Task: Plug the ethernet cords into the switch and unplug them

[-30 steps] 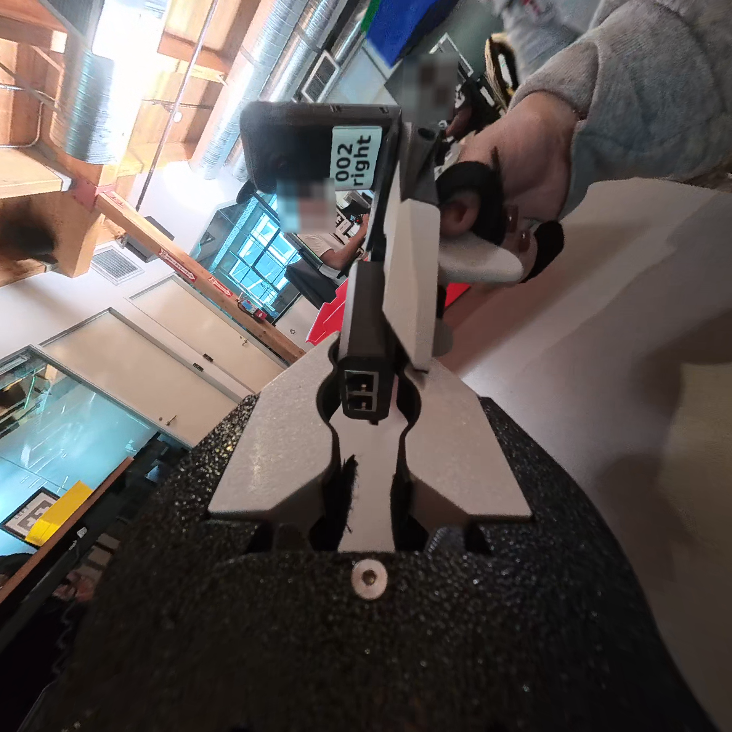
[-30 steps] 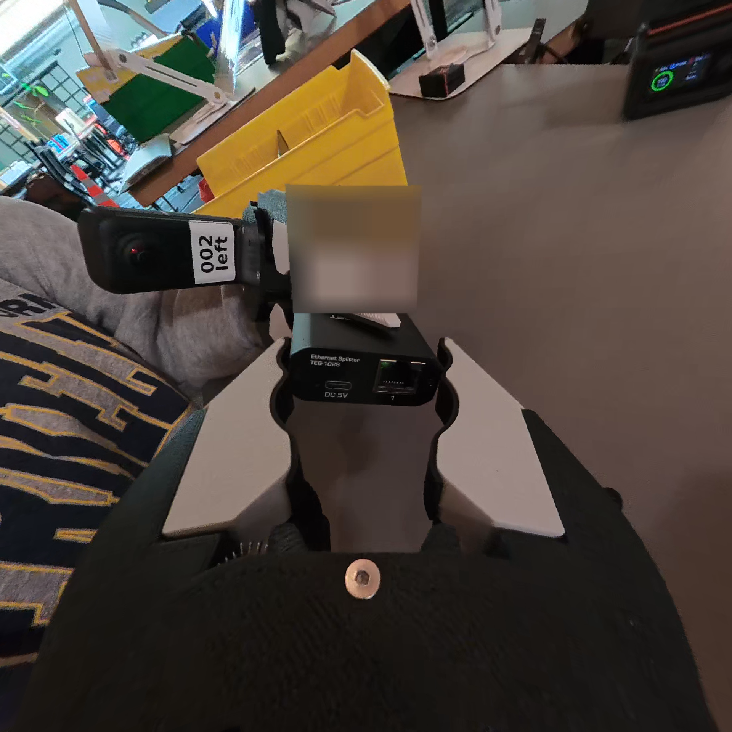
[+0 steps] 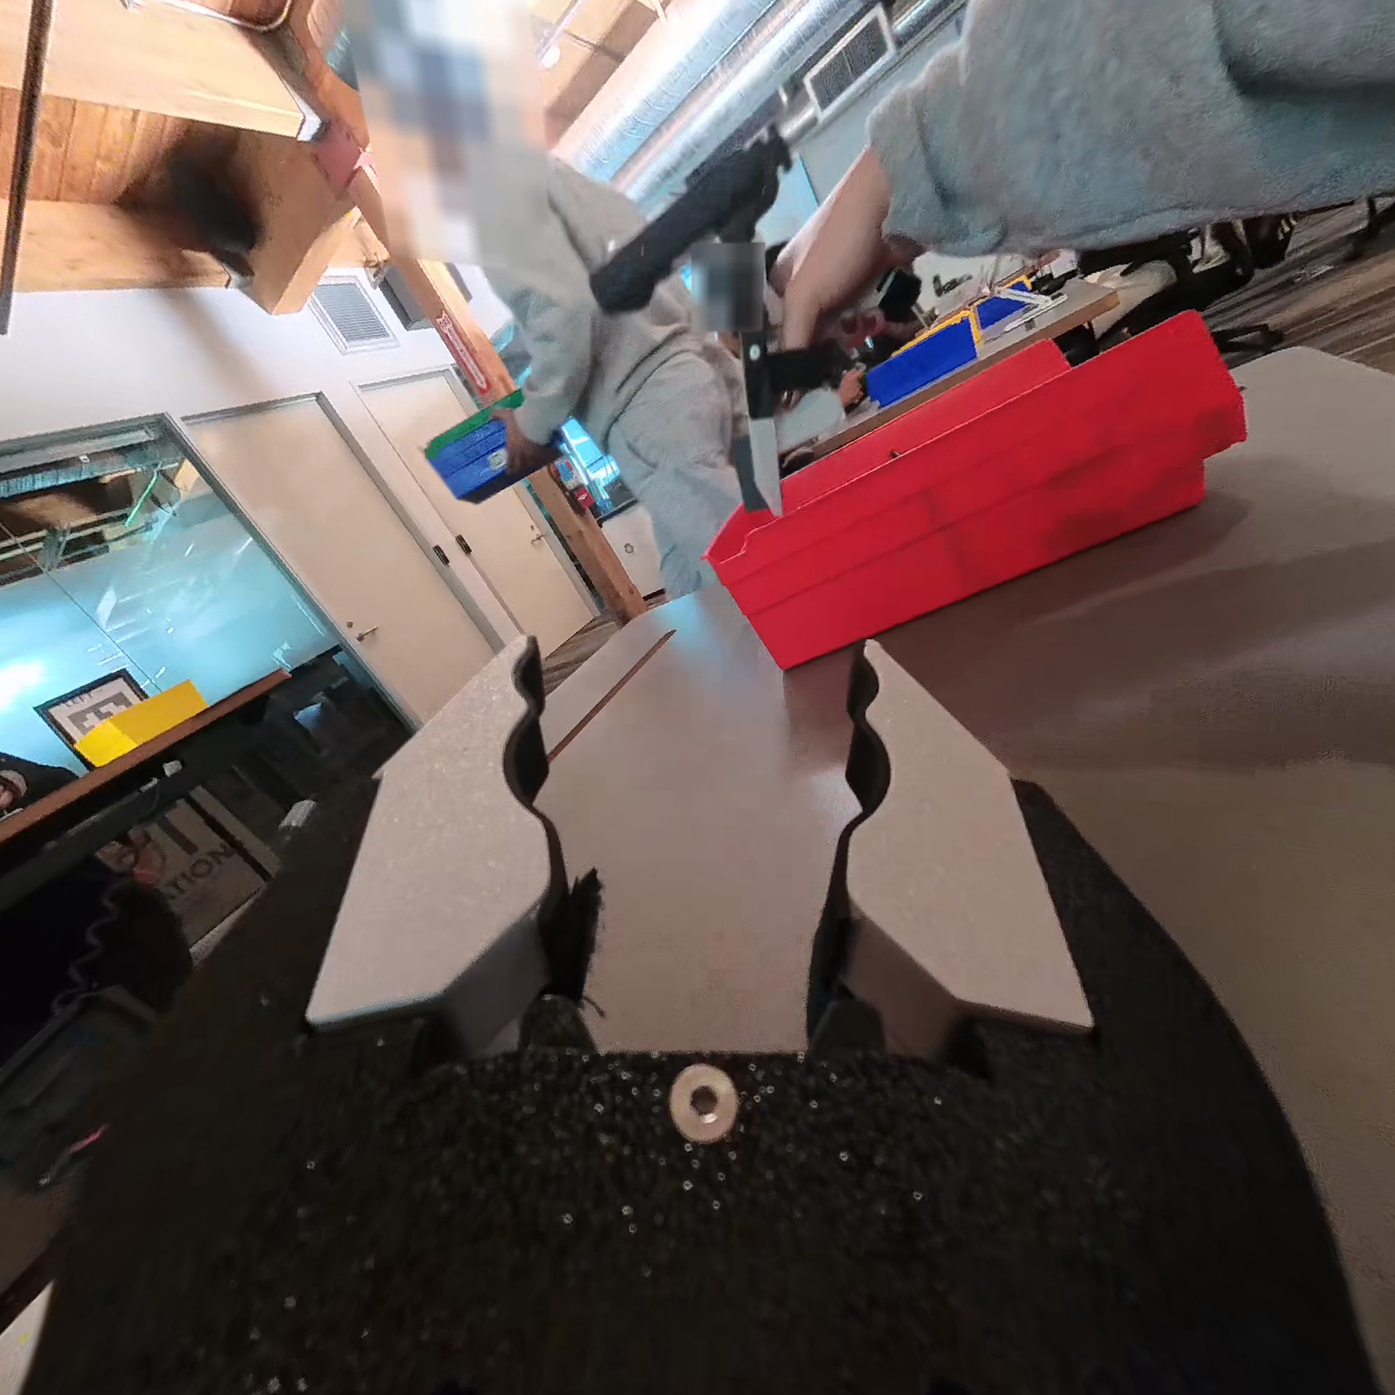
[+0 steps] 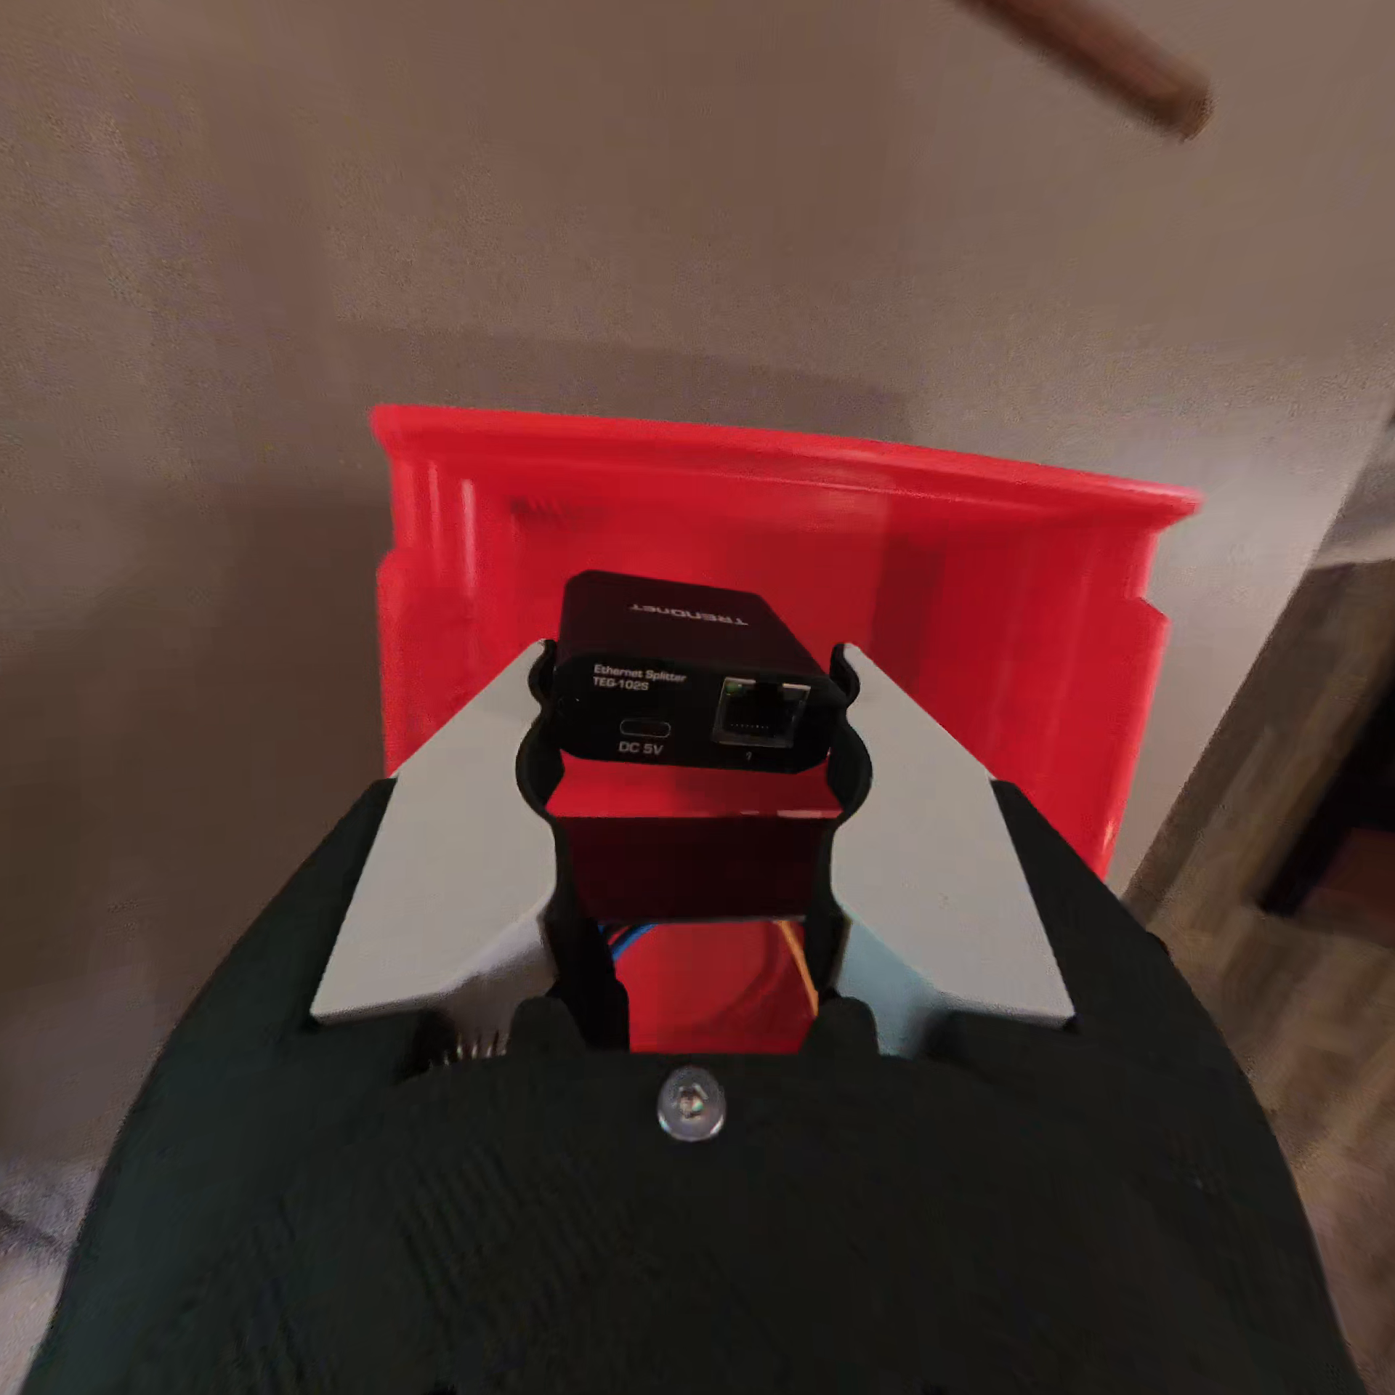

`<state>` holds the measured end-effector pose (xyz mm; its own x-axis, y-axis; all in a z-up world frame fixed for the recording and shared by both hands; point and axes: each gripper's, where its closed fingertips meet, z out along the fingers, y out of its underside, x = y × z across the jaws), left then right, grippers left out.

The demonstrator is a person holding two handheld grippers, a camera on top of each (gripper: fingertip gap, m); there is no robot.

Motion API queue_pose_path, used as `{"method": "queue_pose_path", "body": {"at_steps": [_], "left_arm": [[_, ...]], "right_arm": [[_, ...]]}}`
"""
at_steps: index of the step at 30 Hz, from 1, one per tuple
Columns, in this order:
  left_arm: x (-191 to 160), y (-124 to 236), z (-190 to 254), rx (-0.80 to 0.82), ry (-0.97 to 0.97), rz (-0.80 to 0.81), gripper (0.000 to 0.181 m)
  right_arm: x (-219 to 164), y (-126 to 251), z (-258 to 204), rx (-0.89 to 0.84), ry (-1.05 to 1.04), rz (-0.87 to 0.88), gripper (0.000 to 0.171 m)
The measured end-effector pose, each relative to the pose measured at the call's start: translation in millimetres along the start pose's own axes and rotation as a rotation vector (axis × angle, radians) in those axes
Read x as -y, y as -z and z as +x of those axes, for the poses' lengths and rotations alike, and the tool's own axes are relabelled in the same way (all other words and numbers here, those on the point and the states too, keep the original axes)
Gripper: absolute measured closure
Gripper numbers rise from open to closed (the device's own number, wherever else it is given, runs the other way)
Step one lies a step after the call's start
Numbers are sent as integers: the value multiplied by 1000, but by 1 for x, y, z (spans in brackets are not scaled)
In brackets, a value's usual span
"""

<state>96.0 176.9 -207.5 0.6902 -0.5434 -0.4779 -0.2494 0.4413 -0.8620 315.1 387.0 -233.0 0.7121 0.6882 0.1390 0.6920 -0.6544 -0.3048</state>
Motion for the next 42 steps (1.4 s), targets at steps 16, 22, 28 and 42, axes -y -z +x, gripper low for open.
{"method": "queue_pose_path", "body": {"at_steps": [16,22,28,42], "left_arm": [[-12,-5,1,-33,28,-50,105],[-15,-5,-2,-24,31,-67,104],[-21,-6,-4,-16,33,-104,94],[-31,-3,-10,64,19,-208,45]], "right_arm": [[-37,-82,1,26,2,-334,101],[-37,-87,-6,79,-26,-296,99],[-23,-64,11,9,-45,-147,48],[-85,136,63,-423,51,634,37]]}}
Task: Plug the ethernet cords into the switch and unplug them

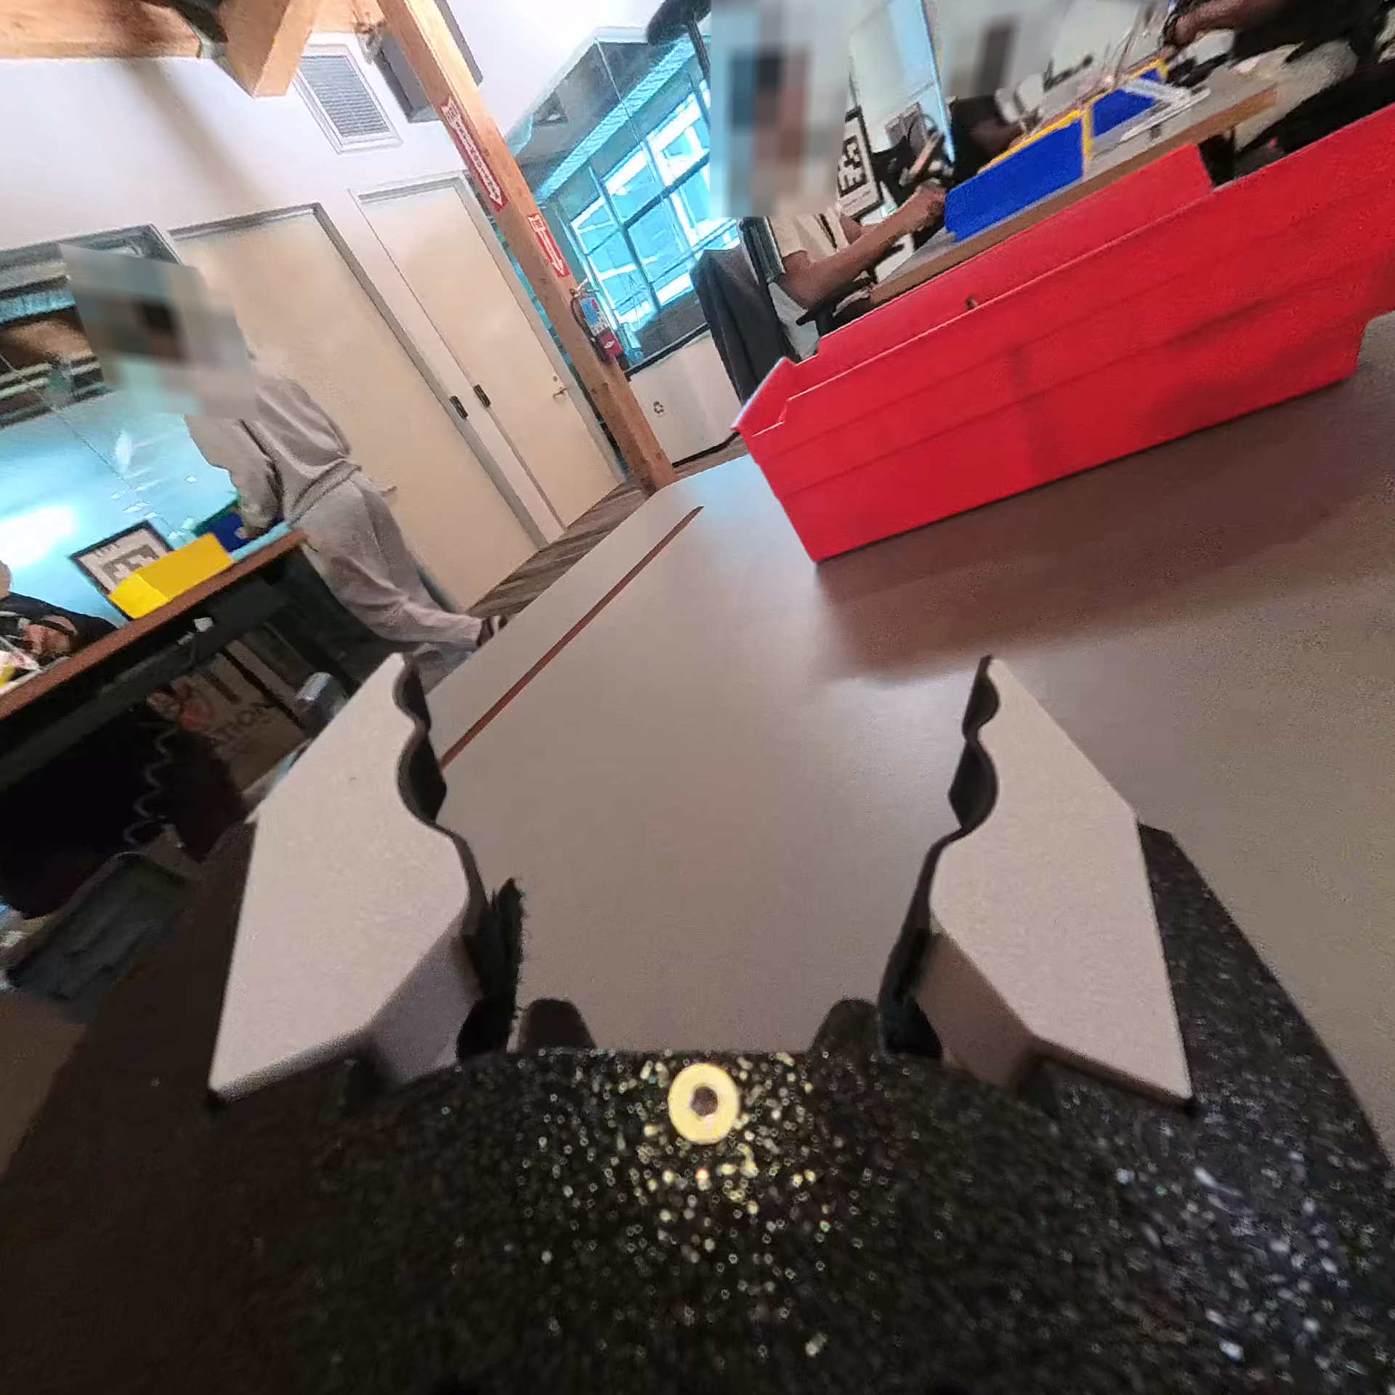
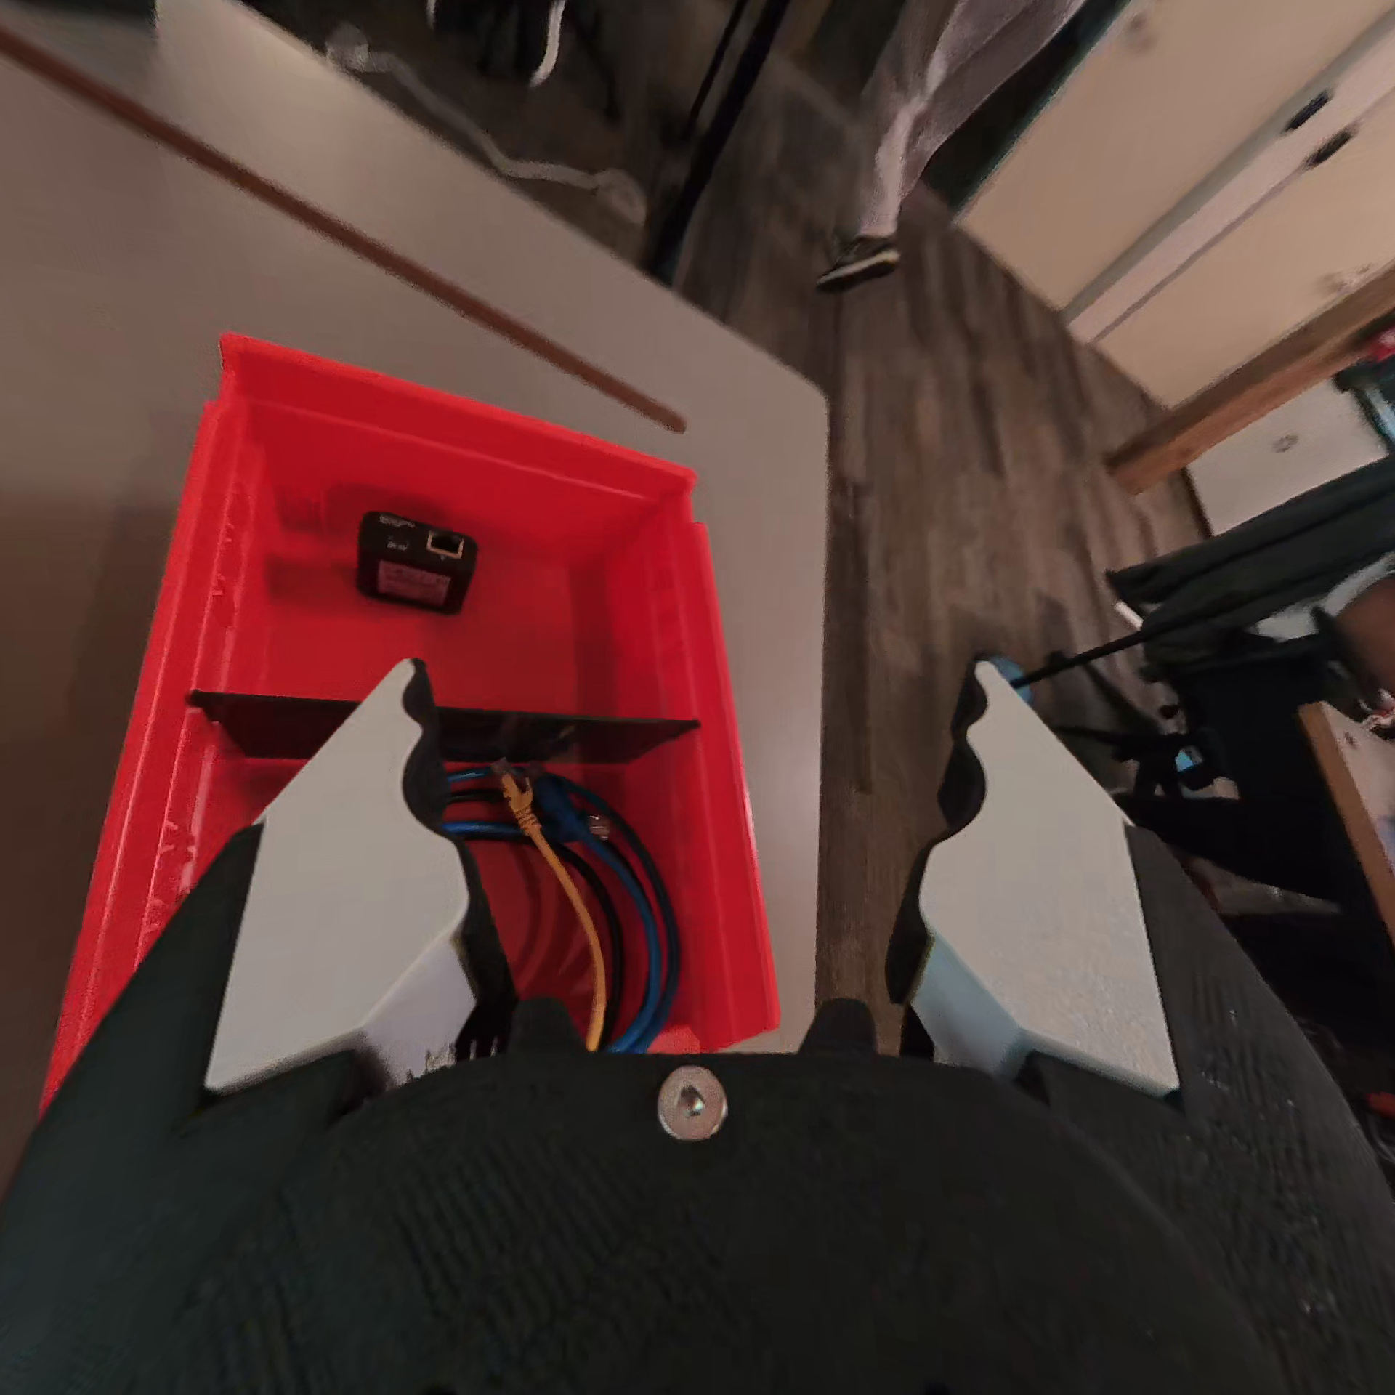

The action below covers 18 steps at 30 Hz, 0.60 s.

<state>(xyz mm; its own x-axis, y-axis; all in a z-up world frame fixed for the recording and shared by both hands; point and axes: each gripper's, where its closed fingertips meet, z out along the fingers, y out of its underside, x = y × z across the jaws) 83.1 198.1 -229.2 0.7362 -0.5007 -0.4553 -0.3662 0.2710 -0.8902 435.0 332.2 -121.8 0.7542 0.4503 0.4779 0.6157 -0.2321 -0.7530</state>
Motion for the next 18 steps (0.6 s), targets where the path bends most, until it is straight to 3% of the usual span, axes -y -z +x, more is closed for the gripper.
{"method": "queue_pose_path", "body": {"at_steps": [4,7,10,14,18], "left_arm": [[3,18,-17,129,-37,-13,57],[9,39,-24,227,-47,-92,55],[22,64,-23,296,-47,-152,62],[21,108,-35,363,126,-297,57],[9,197,-76,590,201,-548,52]], "right_arm": [[-1,42,23,-63,-138,218,55],[-19,59,40,-89,-261,311,67],[-51,55,57,-84,-355,310,79],[-68,41,55,41,-492,311,78],[-93,13,36,124,-502,189,79]]}}
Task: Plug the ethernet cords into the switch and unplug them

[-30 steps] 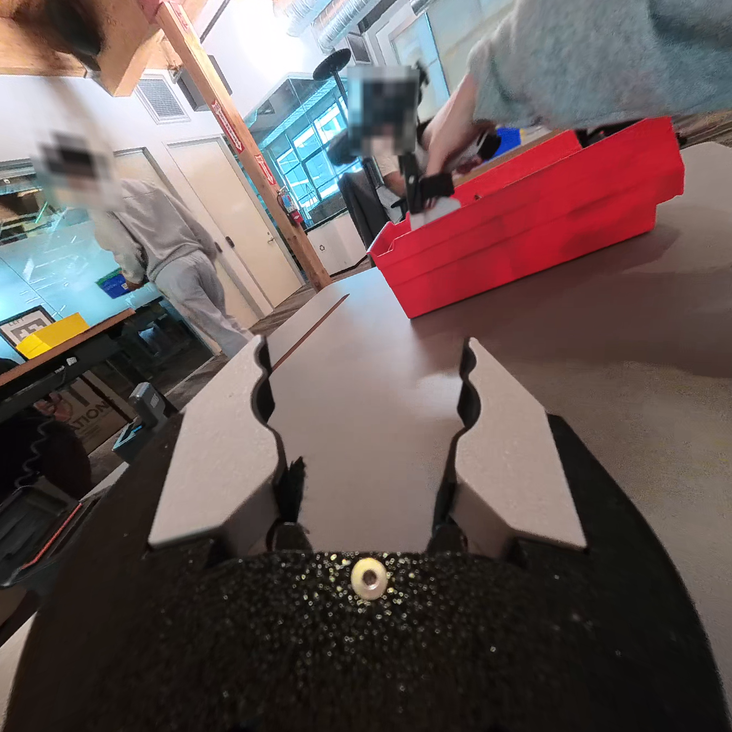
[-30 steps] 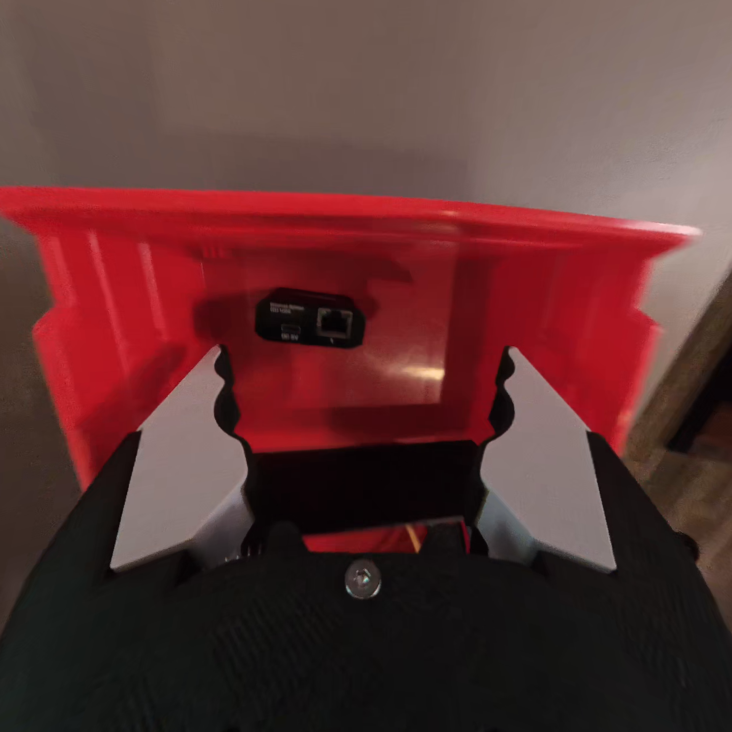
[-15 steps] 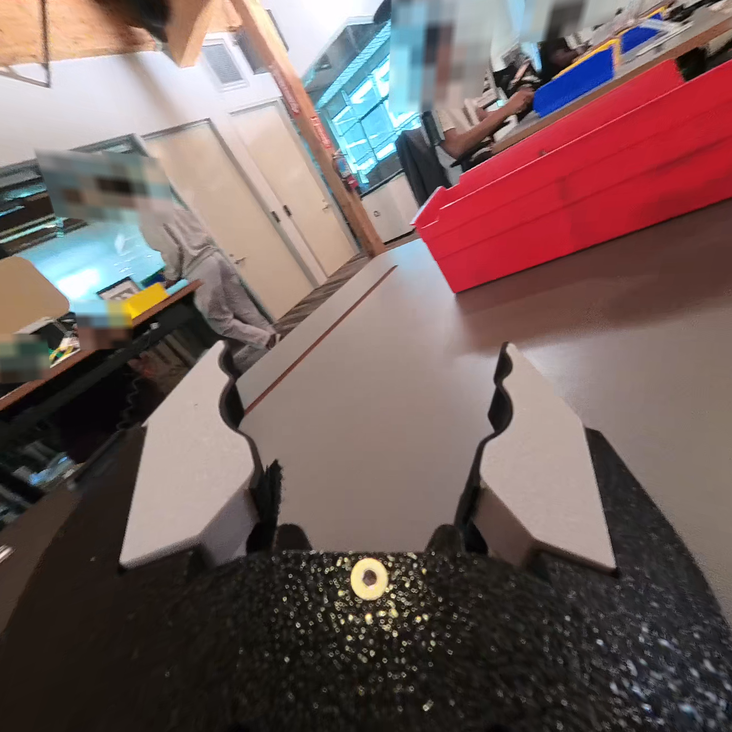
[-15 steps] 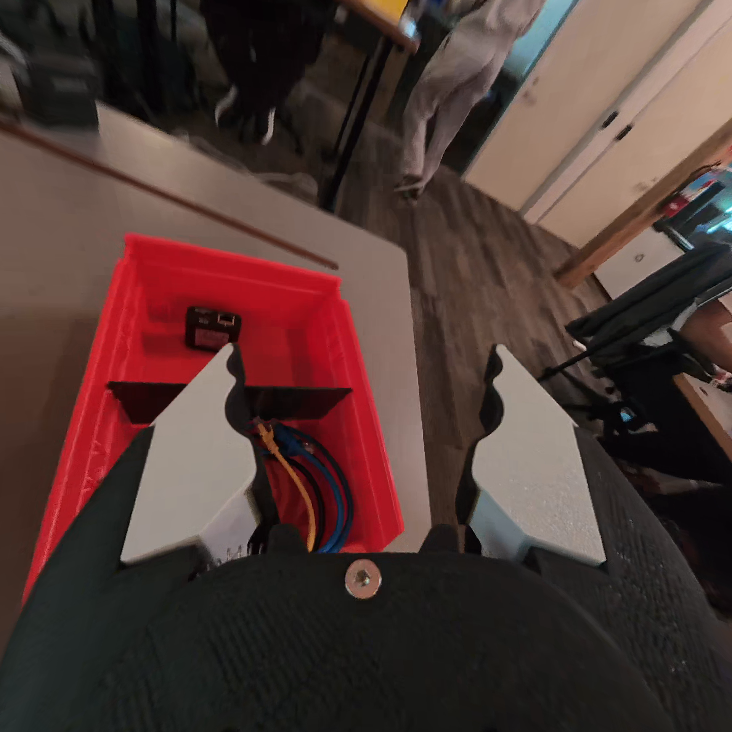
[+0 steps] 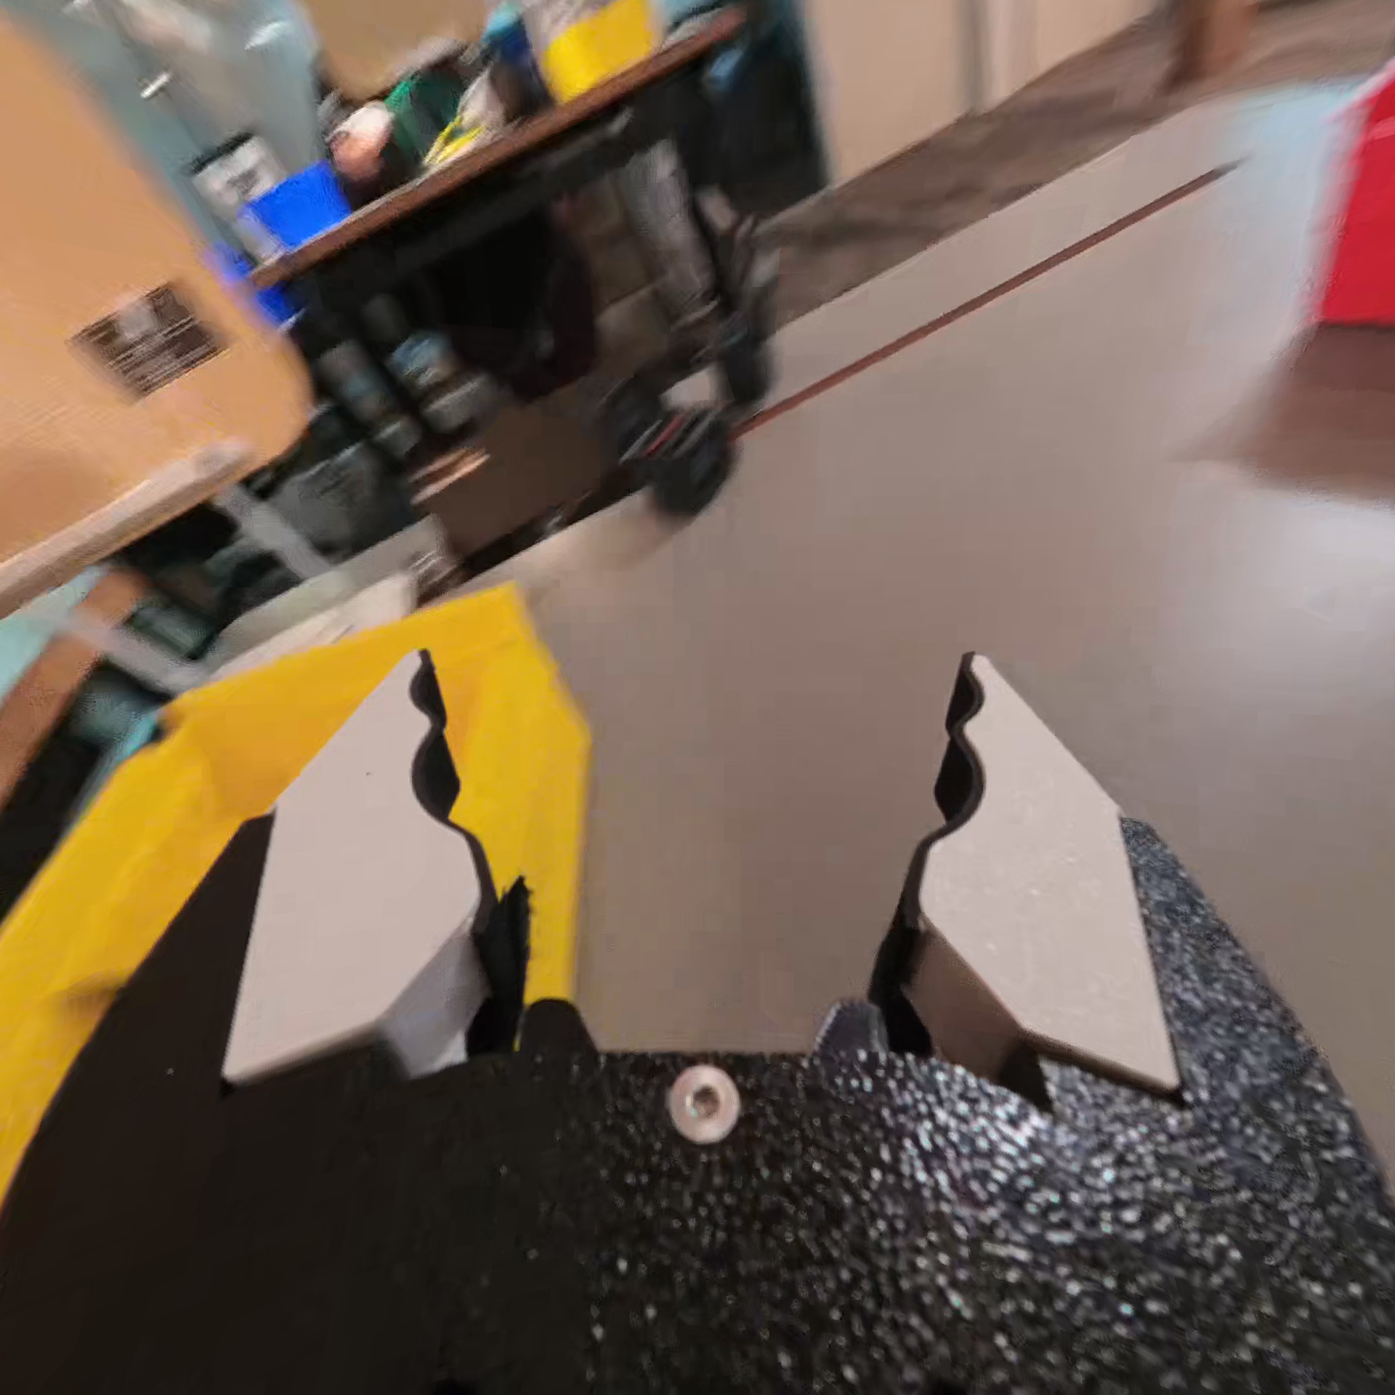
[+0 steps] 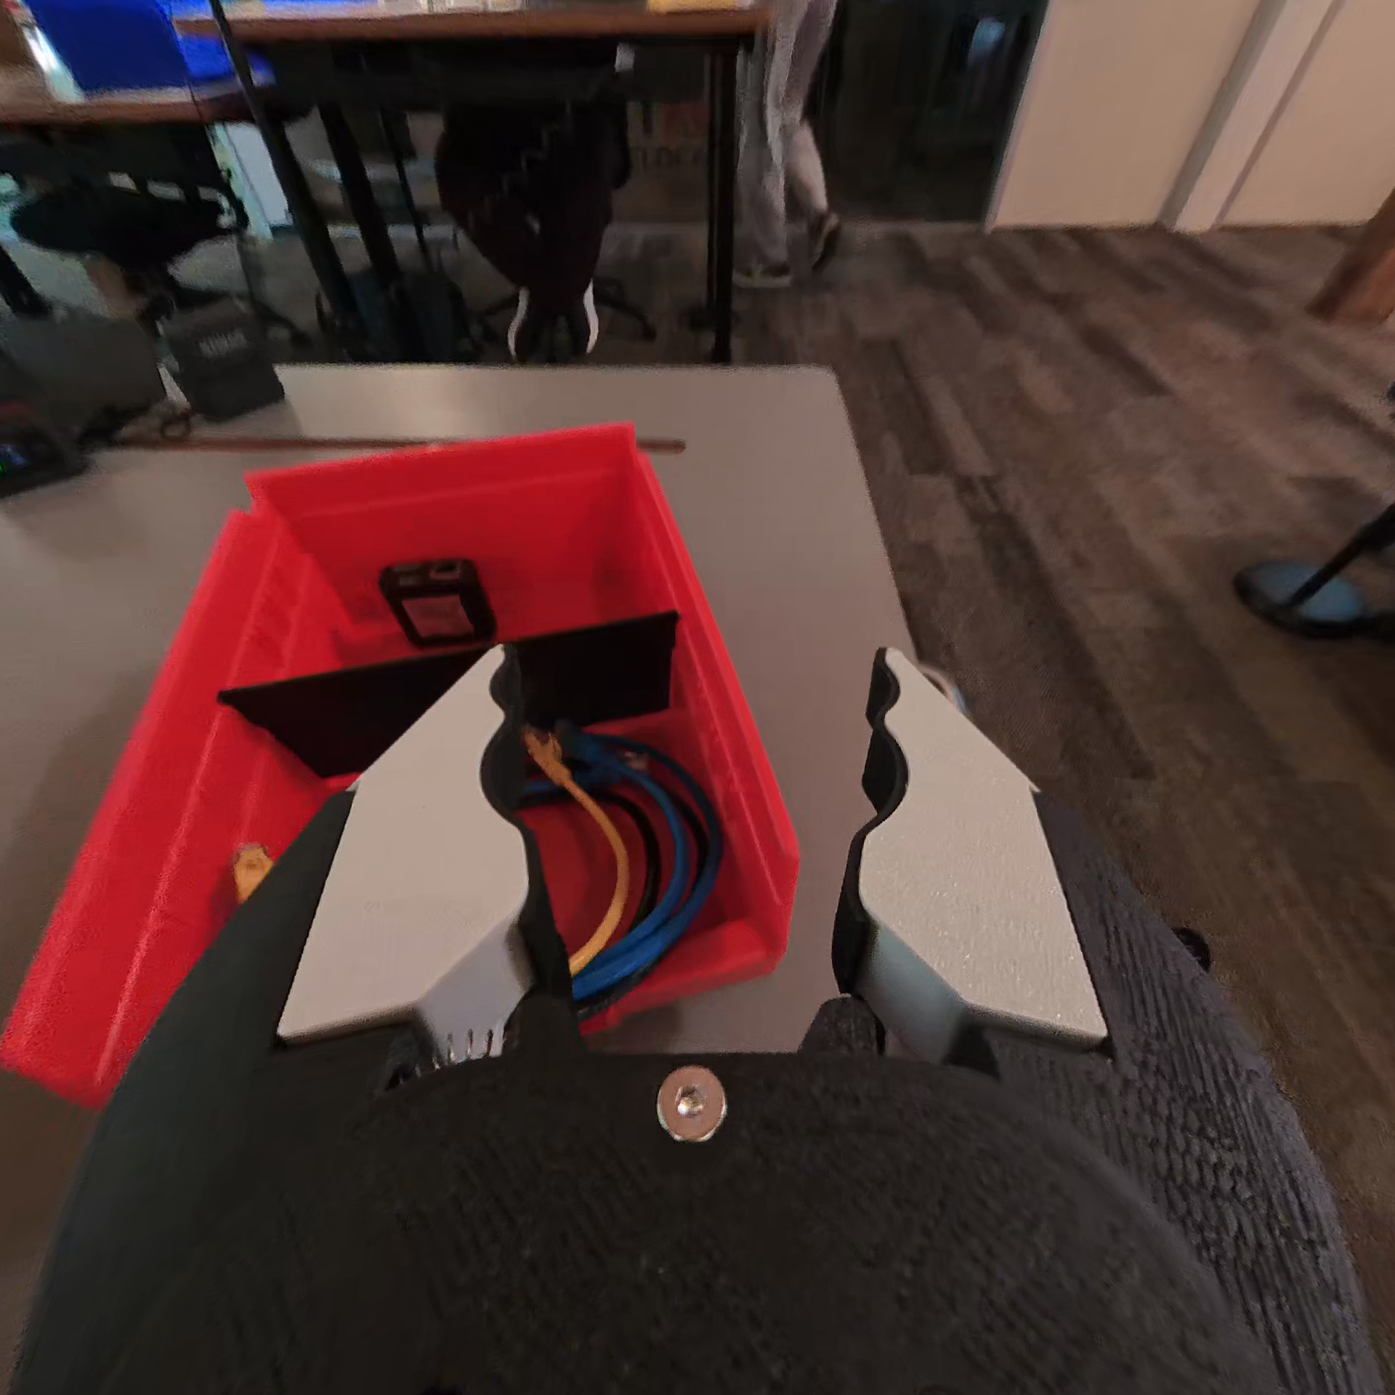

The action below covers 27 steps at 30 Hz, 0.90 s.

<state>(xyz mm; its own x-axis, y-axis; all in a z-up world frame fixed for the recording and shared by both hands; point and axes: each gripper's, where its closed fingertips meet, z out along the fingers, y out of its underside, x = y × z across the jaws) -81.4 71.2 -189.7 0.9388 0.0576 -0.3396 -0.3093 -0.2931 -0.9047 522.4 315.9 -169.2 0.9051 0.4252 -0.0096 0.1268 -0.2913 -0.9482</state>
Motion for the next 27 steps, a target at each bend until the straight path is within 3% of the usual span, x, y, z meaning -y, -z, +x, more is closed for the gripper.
{"method": "queue_pose_path", "body": {"at_steps": [4,9,11,15,17,19,22,27], "left_arm": [[-45,57,-82,290,-10,-136,72],[-123,83,-95,228,189,-378,71],[-140,80,-90,157,235,-424,86],[-151,73,-85,124,188,-444,128],[-150,72,-77,82,121,-473,149],[-150,70,-72,62,70,-502,163],[-147,65,-65,50,8,-503,179],[-146,69,-76,104,53,-473,180]], "right_arm": [[-38,-24,8,-25,16,-141,82],[-64,-44,12,-26,-61,-170,104],[-73,-48,16,-65,-40,-222,114],[-74,-51,16,-92,-47,-244,125],[-74,-47,14,-81,-47,-259,147],[-77,-43,1,21,-67,-278,156],[-79,-40,-18,117,-87,-286,169],[-76,-45,-51,136,8,-311,169]]}}
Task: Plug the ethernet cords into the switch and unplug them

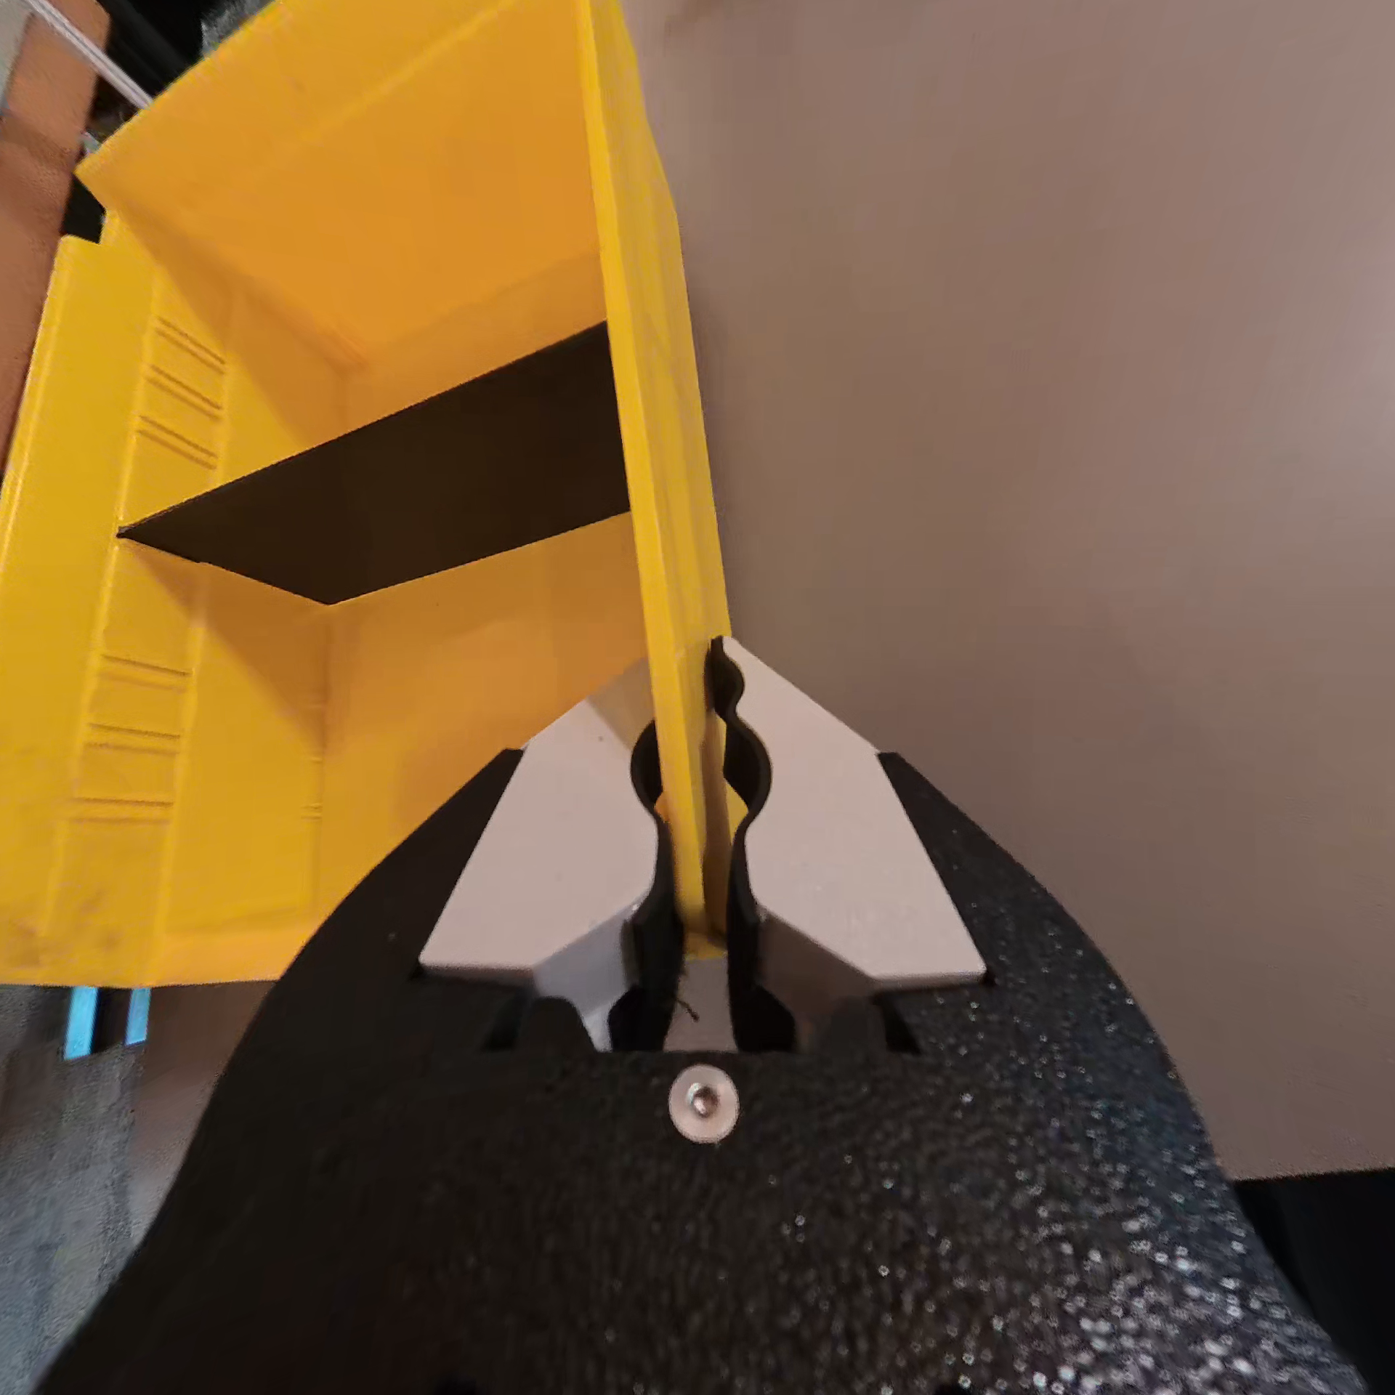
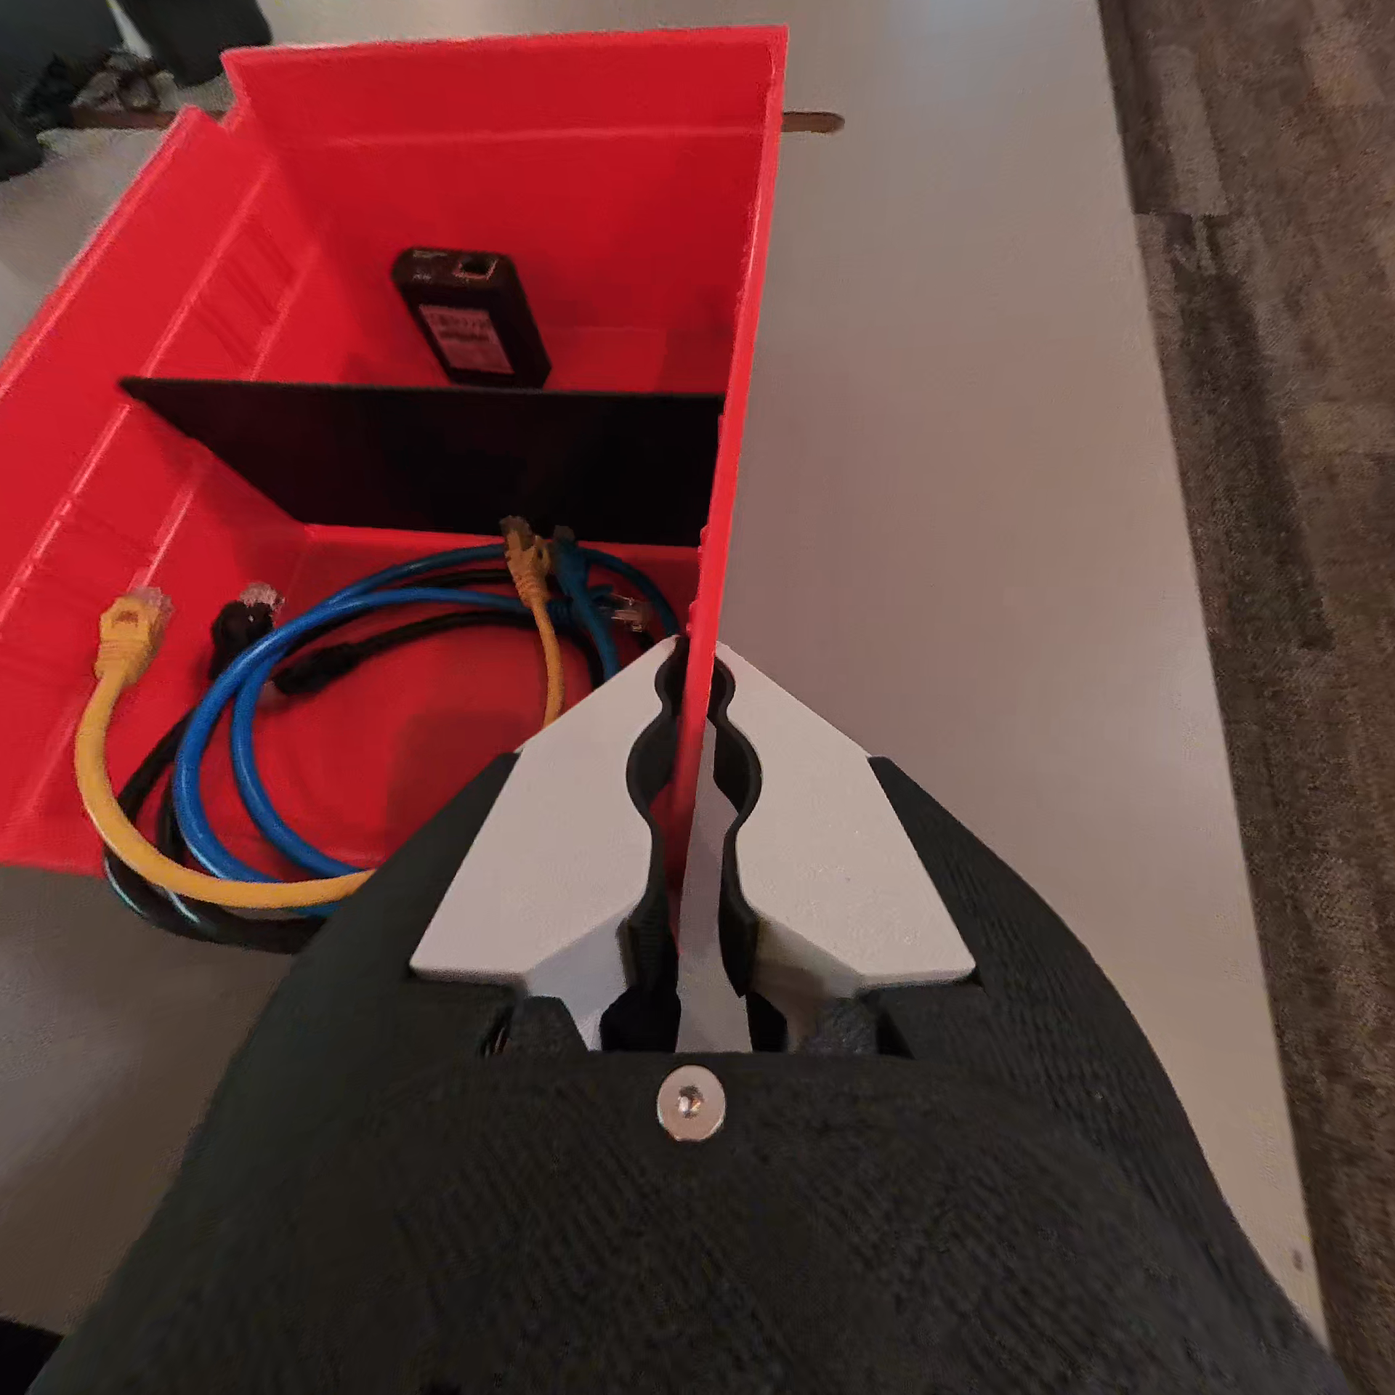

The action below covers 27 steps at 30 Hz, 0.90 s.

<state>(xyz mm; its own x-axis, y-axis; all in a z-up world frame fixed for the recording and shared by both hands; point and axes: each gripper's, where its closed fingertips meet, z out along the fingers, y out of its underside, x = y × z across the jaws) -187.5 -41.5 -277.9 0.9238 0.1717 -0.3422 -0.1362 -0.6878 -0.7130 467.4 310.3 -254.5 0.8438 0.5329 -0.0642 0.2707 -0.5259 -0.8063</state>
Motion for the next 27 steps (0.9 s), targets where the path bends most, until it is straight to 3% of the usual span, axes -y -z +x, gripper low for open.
{"method": "queue_pose_path", "body": {"at_steps": [9,16,22,24,27], "left_arm": [[58,43,-12,73,-47,167,180],[98,81,-17,180,-100,316,180],[114,100,-13,185,-103,384,180],[119,104,-8,179,-108,407,180],[135,107,15,138,-116,477,181]], "right_arm": [[12,-22,-101,45,16,49,170],[21,-46,-224,6,112,168,169],[25,-64,-333,173,93,249,161],[25,-65,-374,311,73,253,146],[32,-53,-407,485,19,276,89]]}}
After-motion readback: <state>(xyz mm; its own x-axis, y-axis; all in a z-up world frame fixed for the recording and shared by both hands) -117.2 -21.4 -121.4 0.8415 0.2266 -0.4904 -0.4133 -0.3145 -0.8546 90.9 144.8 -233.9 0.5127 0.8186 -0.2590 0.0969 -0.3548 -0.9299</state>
